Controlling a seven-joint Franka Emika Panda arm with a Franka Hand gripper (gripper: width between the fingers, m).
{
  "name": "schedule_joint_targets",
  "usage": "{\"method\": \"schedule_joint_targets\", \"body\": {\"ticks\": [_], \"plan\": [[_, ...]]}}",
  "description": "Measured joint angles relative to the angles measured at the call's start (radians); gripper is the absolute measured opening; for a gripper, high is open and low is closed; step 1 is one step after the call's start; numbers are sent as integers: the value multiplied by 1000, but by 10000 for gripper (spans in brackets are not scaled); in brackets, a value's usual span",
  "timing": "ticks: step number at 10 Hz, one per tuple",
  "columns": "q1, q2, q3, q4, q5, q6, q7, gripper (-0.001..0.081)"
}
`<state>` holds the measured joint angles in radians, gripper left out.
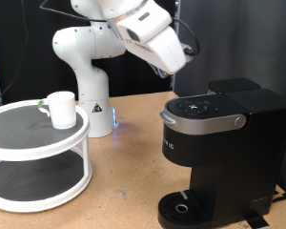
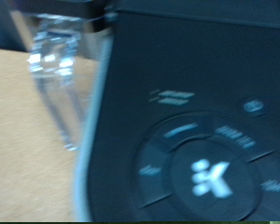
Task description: Make a cup of coffee with the keurig machine
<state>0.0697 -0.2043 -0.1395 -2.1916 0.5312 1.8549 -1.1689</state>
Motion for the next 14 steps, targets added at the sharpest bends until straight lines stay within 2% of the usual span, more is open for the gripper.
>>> {"method": "schedule_joint_targets", "body": {"ticks": [1,4,6,7,9,11,13,14], "plan": [[-11,-9,-18,1,-16,-49,-28,4],[-22,-39,-42,-9,-15,-65,-60,4],[-26,-41,-40,-37,-20,-24,36,4],[-31,-44,-41,-48,-41,-43,82,4],[-46,-59,-44,-51,-140,-156,107,4],[-54,-93,-56,-59,-165,-207,78,4],[-54,-90,-58,-66,-162,-201,61,4],[-54,-95,-68,-79,-161,-205,18,4]]}}
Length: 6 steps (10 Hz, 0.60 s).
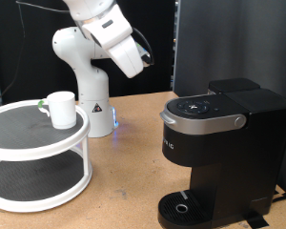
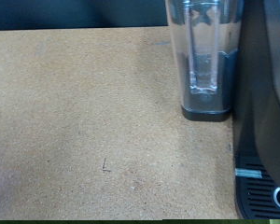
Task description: Make a cup of coffee with the keurig machine
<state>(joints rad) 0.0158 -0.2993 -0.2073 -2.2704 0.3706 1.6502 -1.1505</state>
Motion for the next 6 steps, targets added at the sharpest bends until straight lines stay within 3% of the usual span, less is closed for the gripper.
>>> {"method": "schedule_joint_targets", "body": {"ticks": [3,6], "plan": [[-12,-49,-59,-38,-10,-82,-151,4],[-26,-103,-92,-45,-124,-196,-279,4]]}}
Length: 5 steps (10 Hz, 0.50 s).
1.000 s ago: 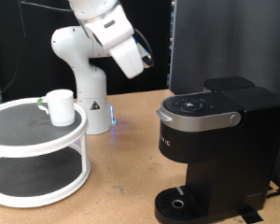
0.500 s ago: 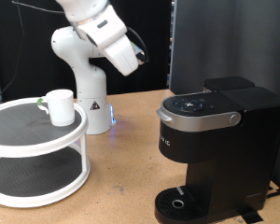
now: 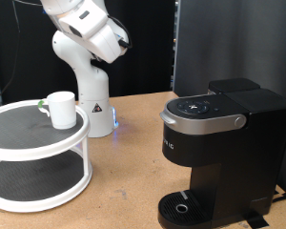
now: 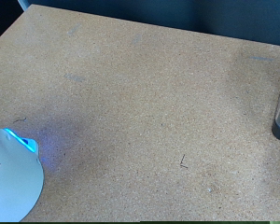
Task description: Make a cup of coffee with the keurig machine
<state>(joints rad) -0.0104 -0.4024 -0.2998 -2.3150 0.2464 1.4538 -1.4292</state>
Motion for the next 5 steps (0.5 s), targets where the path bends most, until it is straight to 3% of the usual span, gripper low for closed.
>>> {"method": "schedule_joint_targets", "body": {"ticks": [1,3,5], "plan": [[0,3,0,0,9,4,14,4],[-13,2,-24,-21,167,43,87,4],[-39,-12,-70,-46,281,67,91,4]]}}
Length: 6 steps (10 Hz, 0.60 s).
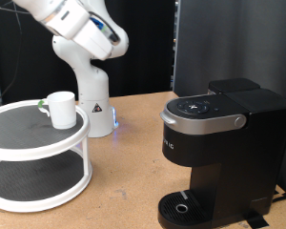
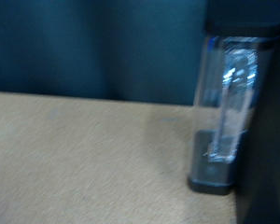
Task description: Make a cup of coffee with the keurig machine
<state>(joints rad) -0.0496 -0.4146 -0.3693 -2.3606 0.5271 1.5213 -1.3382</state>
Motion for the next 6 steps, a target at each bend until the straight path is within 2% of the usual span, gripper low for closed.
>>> {"method": "schedule_joint_targets", "body": {"ticks": [1,3,4,6], "plan": [[-17,-16,-23,-16,33,9,-8,4],[-33,-47,-66,-33,36,-29,-57,4],[-33,-45,-65,-33,35,-27,-50,4],[-49,-57,-65,-62,106,40,36,4]]}}
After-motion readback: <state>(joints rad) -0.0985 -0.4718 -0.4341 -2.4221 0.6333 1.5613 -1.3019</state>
